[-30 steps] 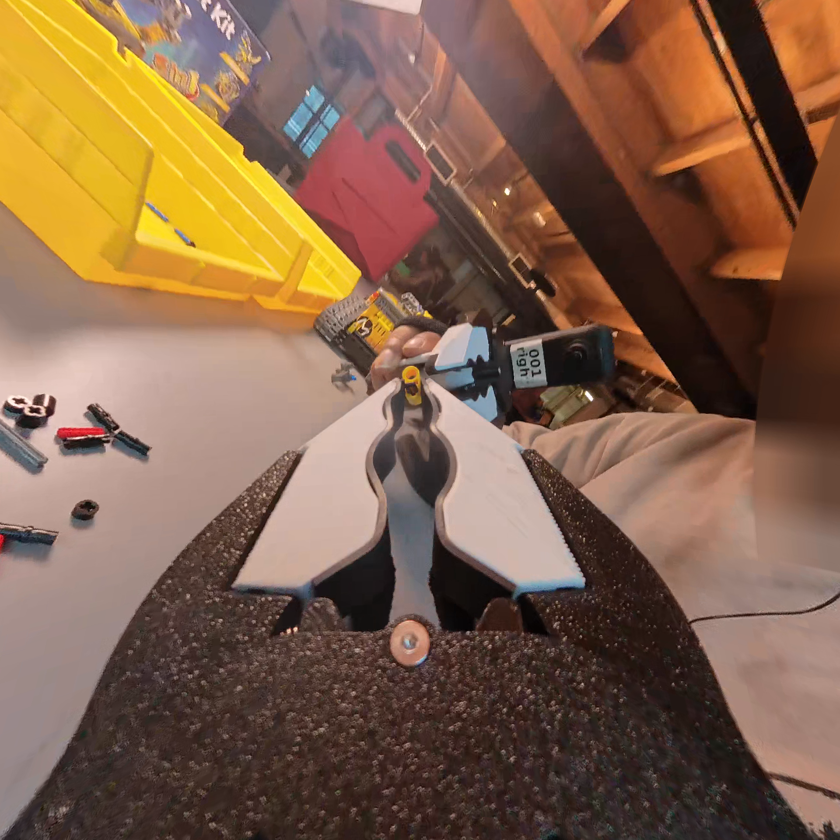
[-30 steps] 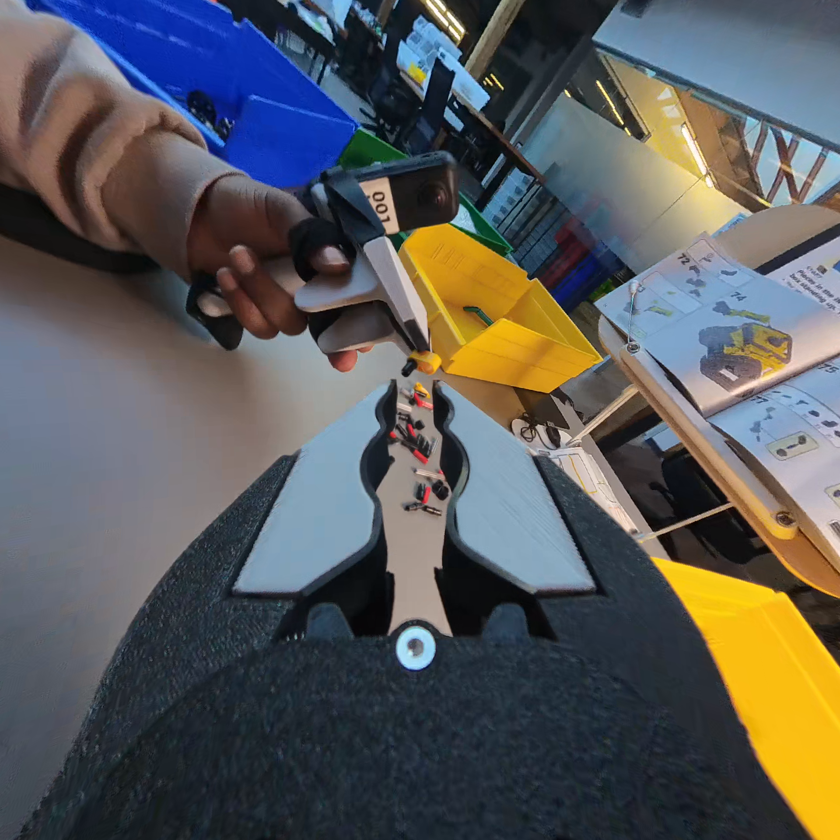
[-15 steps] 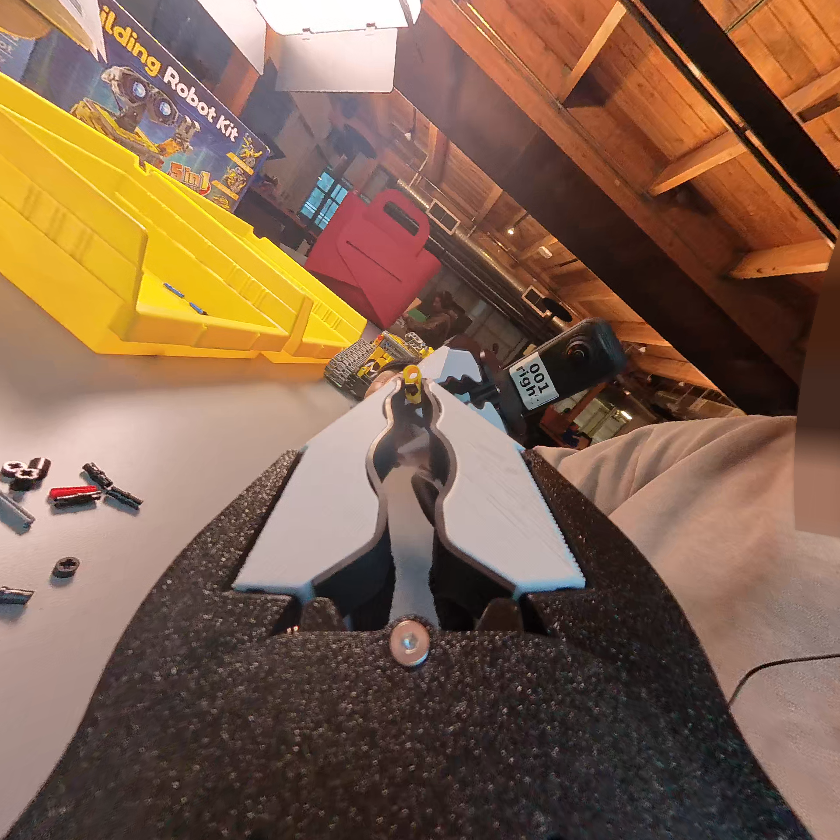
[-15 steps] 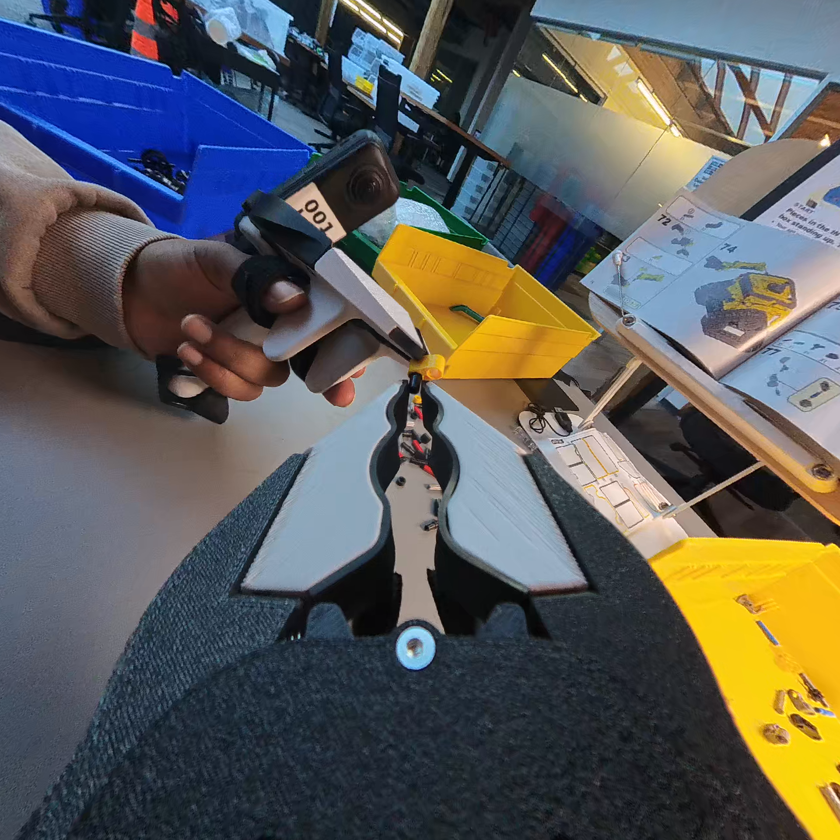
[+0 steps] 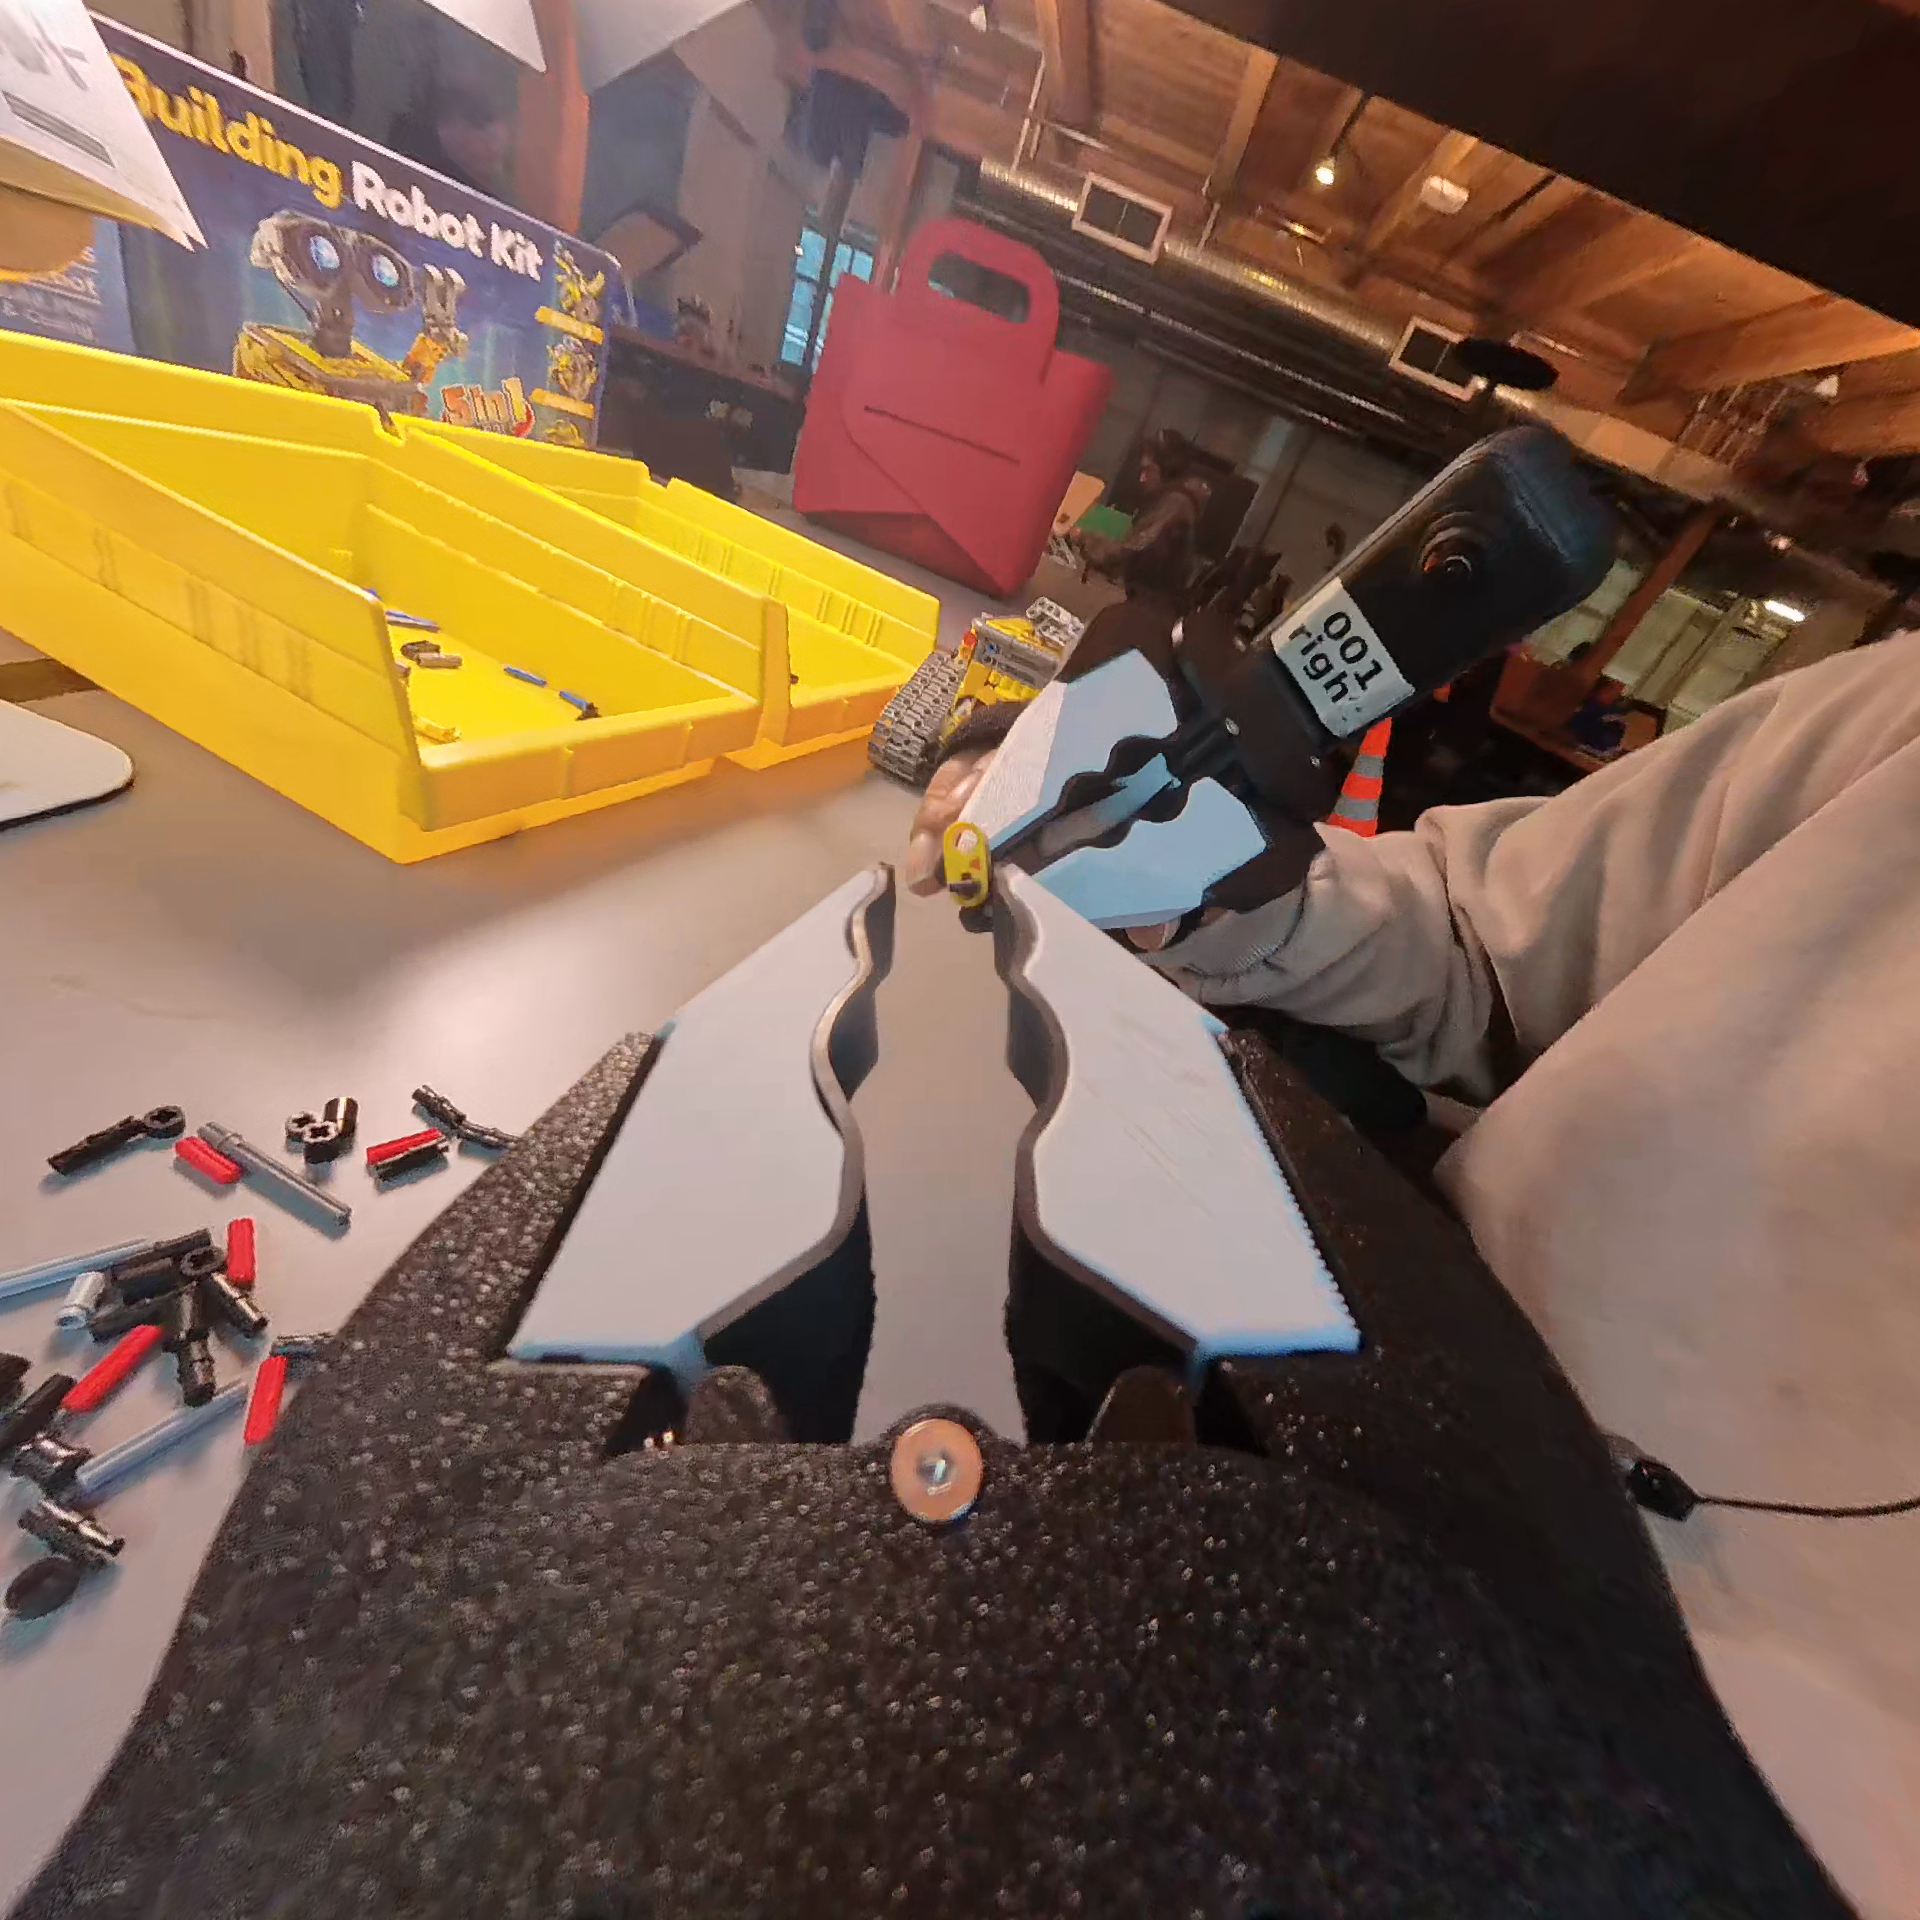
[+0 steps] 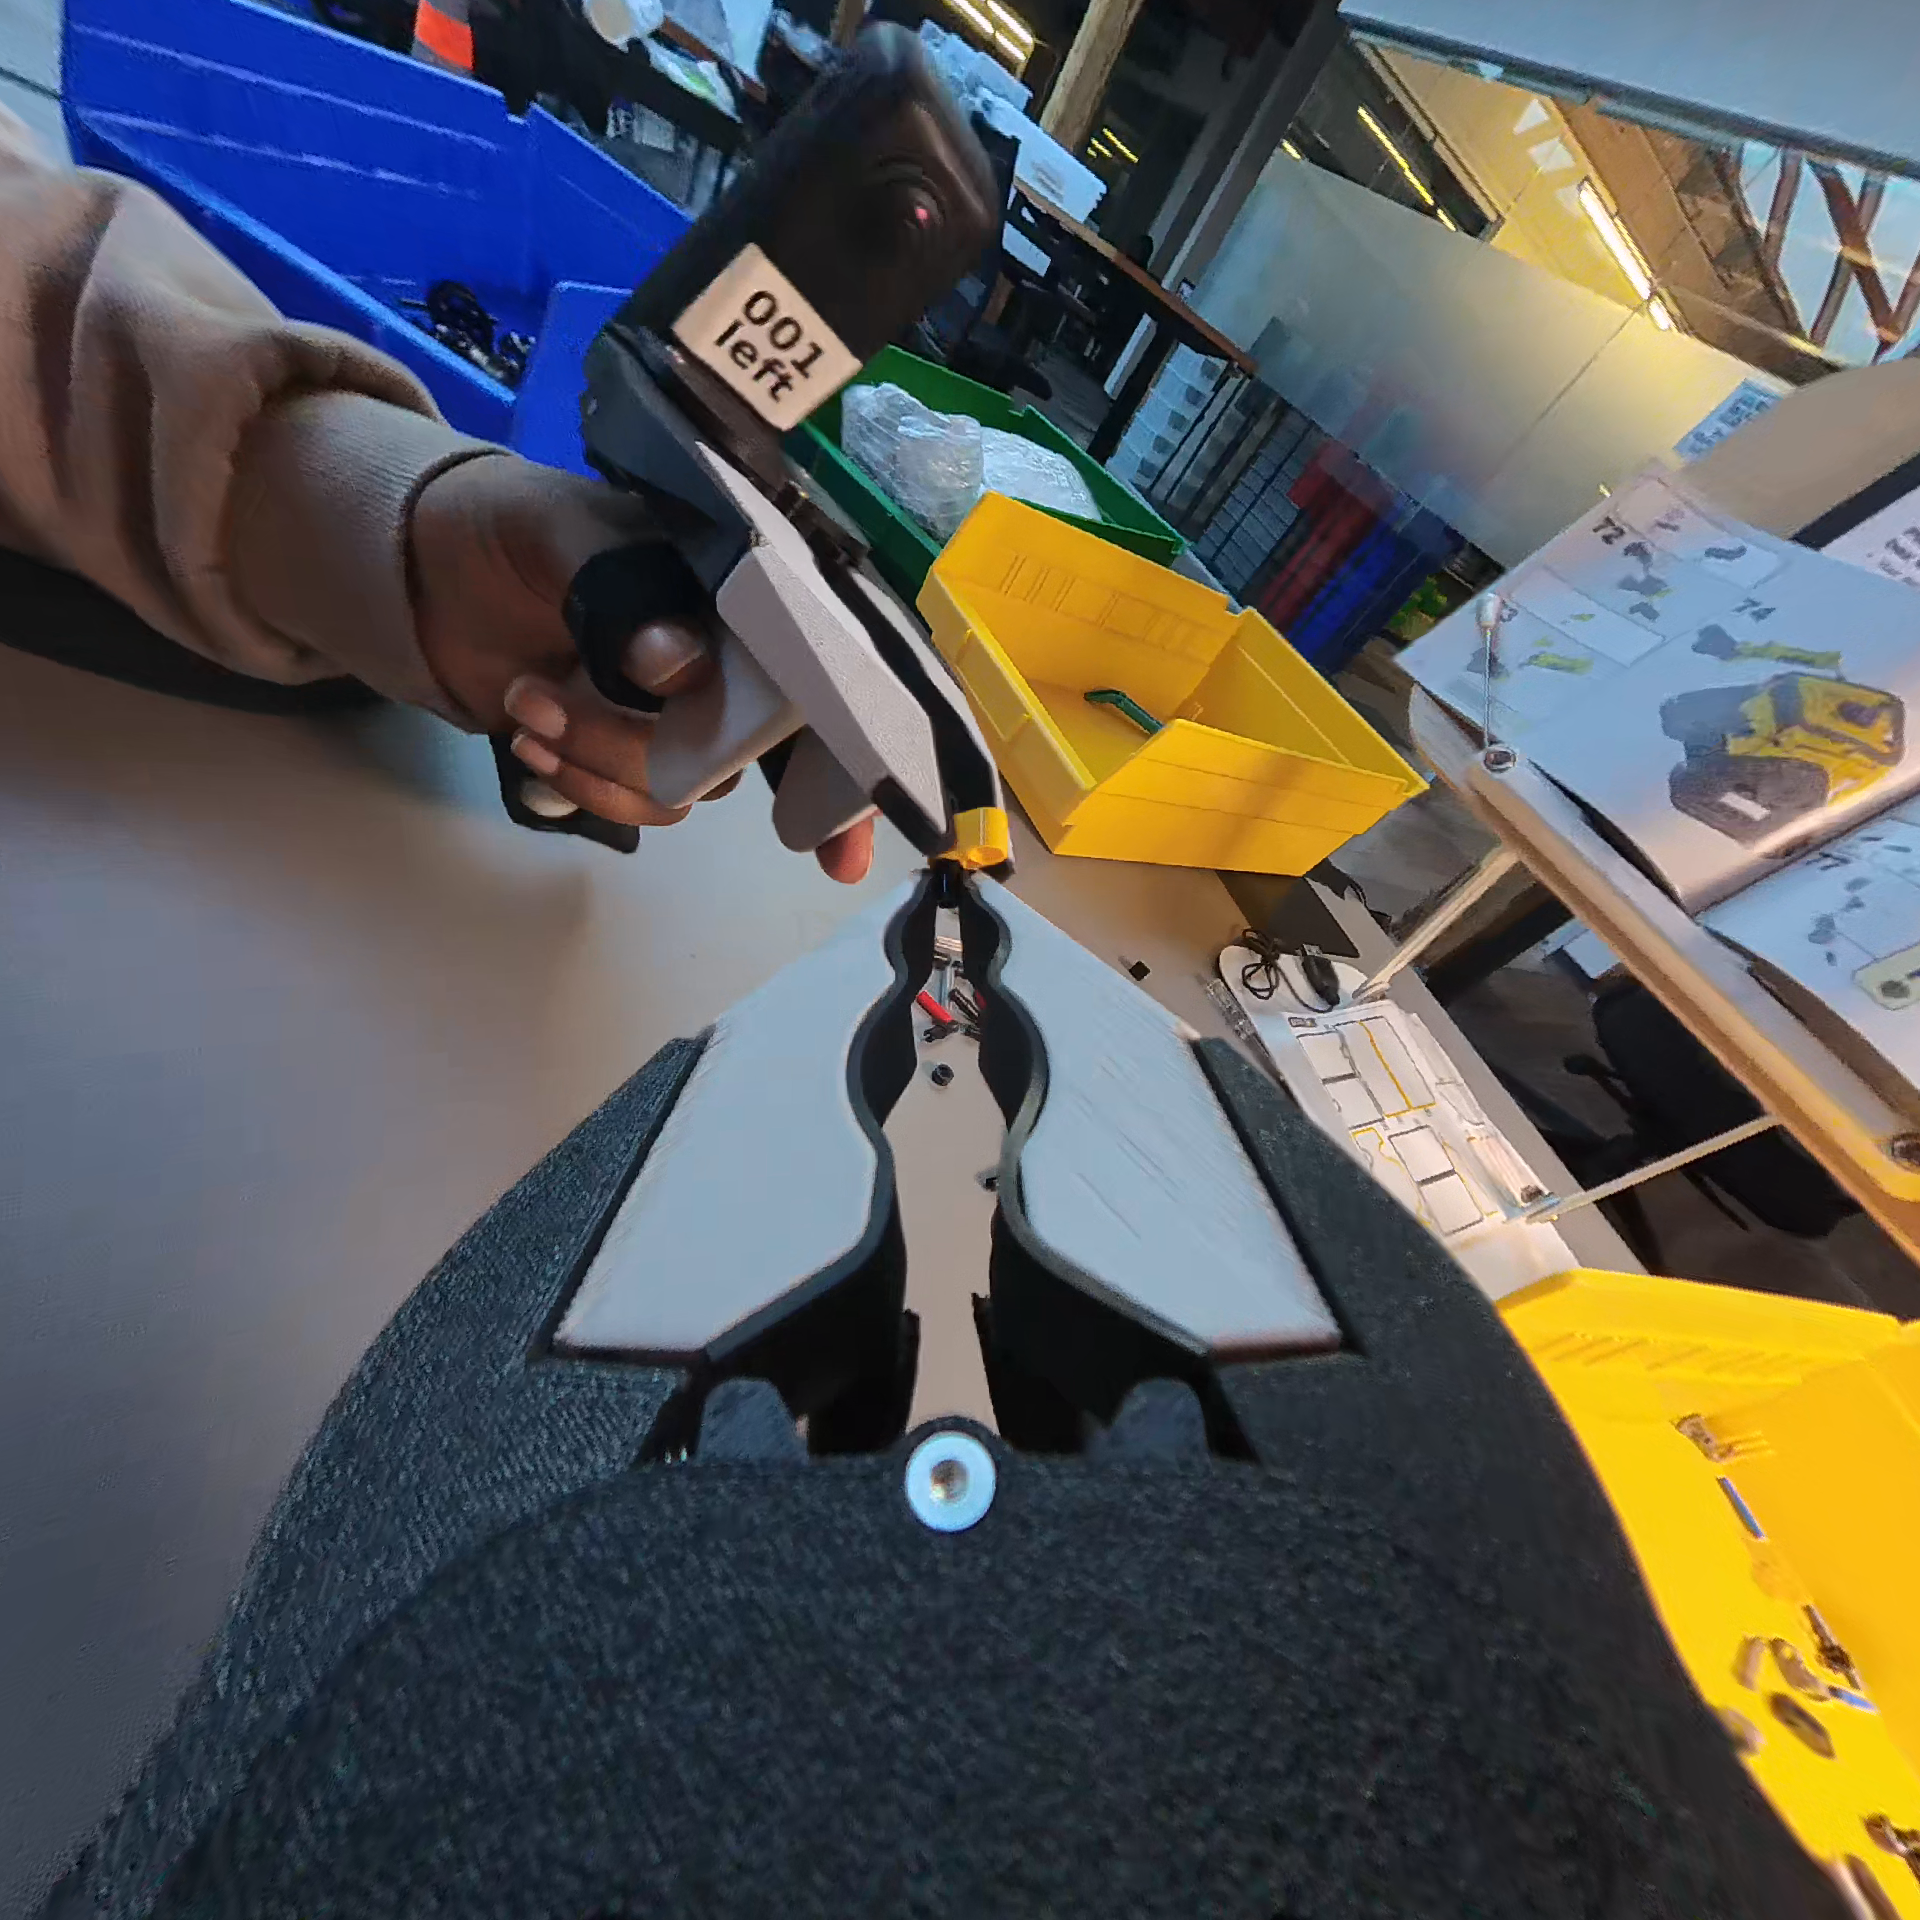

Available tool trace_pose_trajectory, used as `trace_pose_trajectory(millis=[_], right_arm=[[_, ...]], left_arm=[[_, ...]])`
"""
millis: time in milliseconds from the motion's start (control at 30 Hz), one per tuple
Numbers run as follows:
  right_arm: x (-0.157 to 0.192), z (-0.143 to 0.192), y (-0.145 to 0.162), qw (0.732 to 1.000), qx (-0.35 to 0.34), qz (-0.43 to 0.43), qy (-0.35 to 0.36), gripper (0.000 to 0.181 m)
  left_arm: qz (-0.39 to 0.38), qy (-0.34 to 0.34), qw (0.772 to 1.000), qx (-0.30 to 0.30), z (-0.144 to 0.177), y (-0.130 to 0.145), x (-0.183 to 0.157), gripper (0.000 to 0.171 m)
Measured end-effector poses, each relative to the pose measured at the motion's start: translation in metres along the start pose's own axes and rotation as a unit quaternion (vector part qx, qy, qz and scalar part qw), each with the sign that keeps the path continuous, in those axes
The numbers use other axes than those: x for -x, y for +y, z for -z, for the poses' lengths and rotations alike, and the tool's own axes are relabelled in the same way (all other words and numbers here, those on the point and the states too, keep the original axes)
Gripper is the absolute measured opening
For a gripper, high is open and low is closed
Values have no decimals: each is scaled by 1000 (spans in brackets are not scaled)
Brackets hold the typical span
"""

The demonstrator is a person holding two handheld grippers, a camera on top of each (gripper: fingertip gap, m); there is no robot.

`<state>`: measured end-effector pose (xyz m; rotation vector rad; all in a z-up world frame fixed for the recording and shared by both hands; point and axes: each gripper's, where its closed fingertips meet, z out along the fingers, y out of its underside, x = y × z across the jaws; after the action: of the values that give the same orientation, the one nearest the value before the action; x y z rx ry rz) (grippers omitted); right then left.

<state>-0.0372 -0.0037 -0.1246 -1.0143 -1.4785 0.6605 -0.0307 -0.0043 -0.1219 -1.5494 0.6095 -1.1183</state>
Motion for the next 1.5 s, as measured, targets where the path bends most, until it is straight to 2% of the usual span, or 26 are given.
trace_pose_trajectory(millis=[133, 367, 633, 700, 767, 833, 933, 1033, 1133, 1233, 1367, 1433, 1500], right_arm=[[9, -1, 1, 999, 7, 28, -15, 2], [12, 6, -7, 998, -15, 6, -55, 1], [15, 15, -6, 995, -9, 30, -96, 0], [-1, 27, 3, 996, 9, 35, -78, 0], [-28, 47, 12, 998, 14, 6, -56, 0], [-54, 54, 22, 999, 49, 17, -9, 1], [-113, 76, 32, 989, 97, 28, 108, 2], [-187, 134, 65, 956, 200, -15, 213, 2], [-245, 201, 123, 902, 336, -79, 261, 3], [-285, 256, 182, 842, 452, -114, 271, 3], [-301, 299, 247, 774, 554, -187, 242, 3], [-306, 312, 263, 750, 584, -193, 244, 3], [-313, 321, 268, 738, 590, -196, 263, 10]], left_arm=[[-19, 19, 999, 21, 0, 4, -8, 8], [-20, 43, 998, 50, 1, 3, -17, 7], [-34, 61, 995, 75, 4, 5, -21, 7], [-25, 30, 998, 43, 23, -12, -2, 7], [-17, -6, 1000, 23, 47, -26, 20, 7], [-26, -25, 999, 29, 46, -25, 29, 7], [-28, -50, 996, 62, 30, -4, 35, 7], [-27, -66, 994, 80, 26, 11, 39, 7], [-20, -74, 994, 83, 27, 15, 44, 7], [-19, -83, 992, 88, 26, 19, 48, 7], [-14, -89, 991, 99, 24, 27, 51, 8], [-14, -89, 991, 102, 22, 30, 51, 8], [-17, -90, 990, 105, 21, 31, 50, 8]])
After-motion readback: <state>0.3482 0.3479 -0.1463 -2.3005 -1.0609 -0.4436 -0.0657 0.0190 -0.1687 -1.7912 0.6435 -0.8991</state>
